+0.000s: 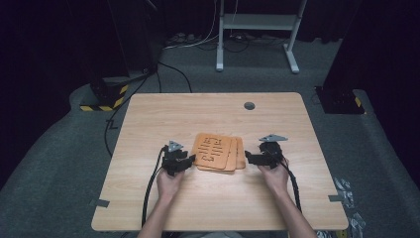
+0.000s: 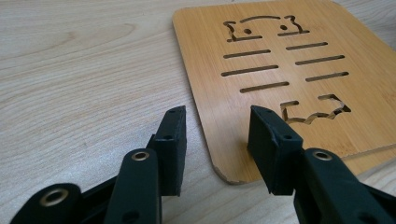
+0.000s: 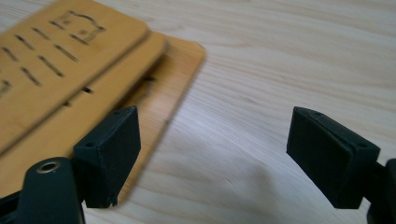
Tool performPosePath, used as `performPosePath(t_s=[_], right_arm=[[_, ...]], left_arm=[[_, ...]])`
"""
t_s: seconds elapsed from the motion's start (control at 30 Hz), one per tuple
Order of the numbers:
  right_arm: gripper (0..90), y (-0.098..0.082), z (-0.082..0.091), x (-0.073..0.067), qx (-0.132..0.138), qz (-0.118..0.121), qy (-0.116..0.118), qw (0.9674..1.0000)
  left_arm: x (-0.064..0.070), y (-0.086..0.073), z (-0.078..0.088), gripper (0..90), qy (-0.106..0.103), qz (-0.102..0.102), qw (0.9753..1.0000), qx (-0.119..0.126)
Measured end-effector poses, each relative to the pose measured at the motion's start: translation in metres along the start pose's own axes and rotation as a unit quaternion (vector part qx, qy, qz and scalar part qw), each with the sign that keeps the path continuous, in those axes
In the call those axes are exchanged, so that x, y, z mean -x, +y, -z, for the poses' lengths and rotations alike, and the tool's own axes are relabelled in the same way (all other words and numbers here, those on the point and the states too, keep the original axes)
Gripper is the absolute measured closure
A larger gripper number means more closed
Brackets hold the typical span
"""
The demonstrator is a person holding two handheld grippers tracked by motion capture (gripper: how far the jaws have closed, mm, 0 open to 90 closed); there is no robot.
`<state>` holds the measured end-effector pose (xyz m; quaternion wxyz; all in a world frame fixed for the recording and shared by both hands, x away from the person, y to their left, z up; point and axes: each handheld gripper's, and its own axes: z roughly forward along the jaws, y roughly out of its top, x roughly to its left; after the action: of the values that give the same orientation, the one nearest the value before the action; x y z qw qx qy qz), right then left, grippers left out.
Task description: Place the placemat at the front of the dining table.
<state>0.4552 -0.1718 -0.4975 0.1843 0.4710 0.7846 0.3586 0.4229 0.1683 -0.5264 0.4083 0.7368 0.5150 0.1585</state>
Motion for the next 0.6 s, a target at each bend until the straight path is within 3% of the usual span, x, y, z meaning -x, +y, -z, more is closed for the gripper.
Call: performPosePath(t_s=[0.03, 0.37, 0.6], right_arm=[[17.3, 0.006, -0.002, -0.008, 0.001, 0.012, 0.008, 0.9999], [17.5, 0.026, -0.017, -0.042, 0.004, 0.046, 0.048, 0.9978], [17.8, 0.031, -0.028, -0.056, 0.002, 0.059, 0.061, 0.9964]], left_arm=[[-0.001, 0.000, 0.000, 56.7, -0.003, 0.000, 1.0000, -0.001], [-0.001, 0.000, 0.000, 56.7, -0.002, 0.001, 1.0000, -0.002], [-0.001, 0.000, 0.000, 56.6, -0.003, 0.000, 1.0000, -0.002]])
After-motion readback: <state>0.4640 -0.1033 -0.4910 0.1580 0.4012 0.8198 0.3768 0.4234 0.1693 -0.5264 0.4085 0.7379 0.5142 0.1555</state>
